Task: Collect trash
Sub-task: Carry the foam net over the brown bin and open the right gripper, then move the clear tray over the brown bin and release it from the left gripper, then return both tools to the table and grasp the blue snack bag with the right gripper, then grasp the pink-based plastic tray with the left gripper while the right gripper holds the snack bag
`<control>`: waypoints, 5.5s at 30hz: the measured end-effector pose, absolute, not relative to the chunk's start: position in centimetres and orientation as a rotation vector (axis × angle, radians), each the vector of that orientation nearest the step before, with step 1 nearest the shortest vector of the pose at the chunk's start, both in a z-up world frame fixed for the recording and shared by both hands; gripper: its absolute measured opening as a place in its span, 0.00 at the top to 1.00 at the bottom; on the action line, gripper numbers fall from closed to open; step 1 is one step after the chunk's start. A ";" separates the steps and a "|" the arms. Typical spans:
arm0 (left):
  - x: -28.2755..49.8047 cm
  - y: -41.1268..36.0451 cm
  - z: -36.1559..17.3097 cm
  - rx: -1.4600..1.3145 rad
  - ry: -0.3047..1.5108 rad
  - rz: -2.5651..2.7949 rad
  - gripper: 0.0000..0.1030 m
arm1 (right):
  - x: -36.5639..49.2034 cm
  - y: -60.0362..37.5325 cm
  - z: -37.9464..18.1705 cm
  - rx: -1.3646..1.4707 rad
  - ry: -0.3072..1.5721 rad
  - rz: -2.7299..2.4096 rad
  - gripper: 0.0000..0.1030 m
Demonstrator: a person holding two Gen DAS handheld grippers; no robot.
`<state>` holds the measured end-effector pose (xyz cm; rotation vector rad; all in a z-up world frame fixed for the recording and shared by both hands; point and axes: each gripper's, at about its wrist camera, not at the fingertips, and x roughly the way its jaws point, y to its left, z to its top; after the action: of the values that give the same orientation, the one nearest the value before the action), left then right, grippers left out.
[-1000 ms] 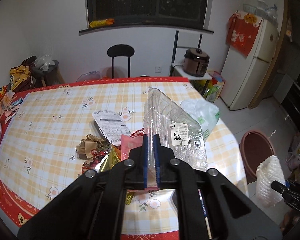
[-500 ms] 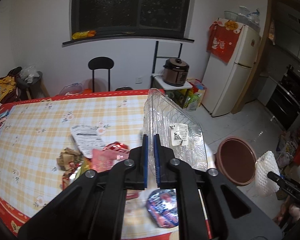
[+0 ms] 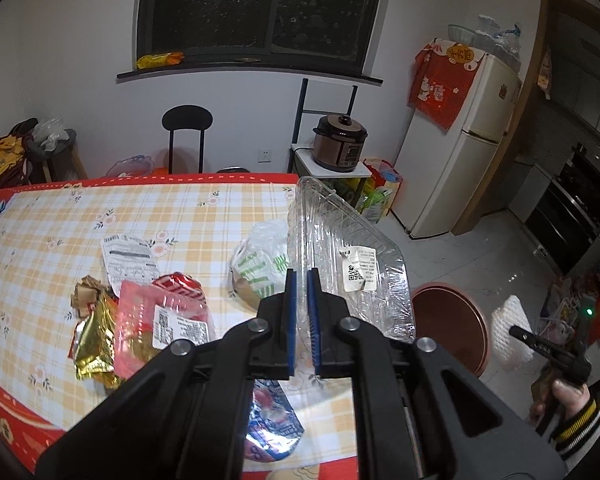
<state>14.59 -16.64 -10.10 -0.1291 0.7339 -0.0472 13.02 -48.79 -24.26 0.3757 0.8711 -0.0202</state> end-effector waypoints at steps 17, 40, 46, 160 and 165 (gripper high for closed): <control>15.3 -19.7 -9.8 -0.082 0.752 -0.011 0.91 | 18.9 -48.8 -25.0 0.388 0.860 0.030 0.23; 21.8 -33.3 -16.2 0.040 0.887 -0.241 0.91 | 5.0 -55.1 -14.4 0.272 0.623 -0.176 0.05; 23.9 -37.4 -19.7 0.078 0.962 -0.259 0.91 | 1.6 -58.0 -15.1 0.323 0.630 -0.277 0.05; 9.7 7.4 -23.2 -0.329 0.935 -0.353 0.53 | 14.3 -12.1 -29.4 0.080 1.184 0.323 0.17; 10.7 5.7 -23.8 -0.360 0.961 -0.414 0.54 | 14.1 -12.1 -28.8 0.085 1.175 0.323 0.17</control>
<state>10.71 5.73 -23.85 -0.3595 0.9614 -0.4143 14.12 -12.10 -28.77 0.0853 1.1752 0.3232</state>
